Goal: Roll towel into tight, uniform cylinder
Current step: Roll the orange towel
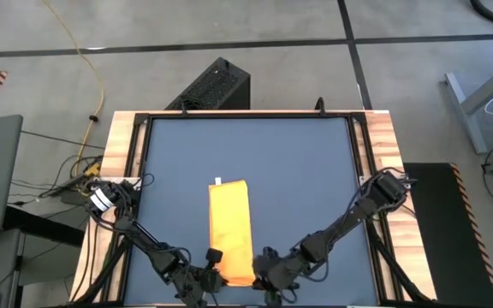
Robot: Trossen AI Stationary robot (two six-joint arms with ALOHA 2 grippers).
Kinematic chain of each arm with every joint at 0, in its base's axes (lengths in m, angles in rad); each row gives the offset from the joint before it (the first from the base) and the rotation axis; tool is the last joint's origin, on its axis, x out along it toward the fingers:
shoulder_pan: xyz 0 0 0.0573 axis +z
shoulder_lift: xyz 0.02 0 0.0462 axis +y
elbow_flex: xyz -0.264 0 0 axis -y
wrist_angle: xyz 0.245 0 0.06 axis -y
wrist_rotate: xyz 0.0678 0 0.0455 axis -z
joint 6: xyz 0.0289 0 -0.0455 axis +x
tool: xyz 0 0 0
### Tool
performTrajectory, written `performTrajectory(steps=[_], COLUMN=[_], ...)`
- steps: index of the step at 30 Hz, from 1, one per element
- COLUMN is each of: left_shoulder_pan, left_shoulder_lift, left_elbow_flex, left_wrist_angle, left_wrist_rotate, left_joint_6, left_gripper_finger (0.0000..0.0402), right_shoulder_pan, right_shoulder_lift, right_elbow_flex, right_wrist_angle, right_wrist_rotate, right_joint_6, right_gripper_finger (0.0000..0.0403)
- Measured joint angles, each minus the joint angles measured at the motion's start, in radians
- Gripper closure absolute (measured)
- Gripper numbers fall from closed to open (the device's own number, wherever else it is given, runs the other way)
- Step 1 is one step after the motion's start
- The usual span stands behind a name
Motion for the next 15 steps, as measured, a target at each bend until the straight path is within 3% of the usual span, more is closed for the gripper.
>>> performTrajectory(steps=[5,10,15], left_shoulder_pan=[-0.001,-0.001,0.001], left_shoulder_lift=[0.000,0.000,0.000], left_elbow_flex=[0.000,-0.001,-0.001], left_wrist_angle=[0.007,0.011,0.020], left_wrist_rotate=[0.018,0.020,0.029], left_joint_6=[-0.019,-0.035,-0.037], left_gripper_finger=[0.0401,0.0401,0.0401], right_shoulder_pan=[0.061,0.102,0.102], right_shoulder_lift=[0.016,0.035,0.068], right_elbow_flex=[0.000,0.000,-0.001], right_wrist_angle=[-0.002,-0.003,0.012], right_wrist_rotate=[0.075,0.103,0.133], right_joint_6=[-0.451,-0.755,-0.870], right_gripper_finger=[0.0320,0.0320,0.0320])
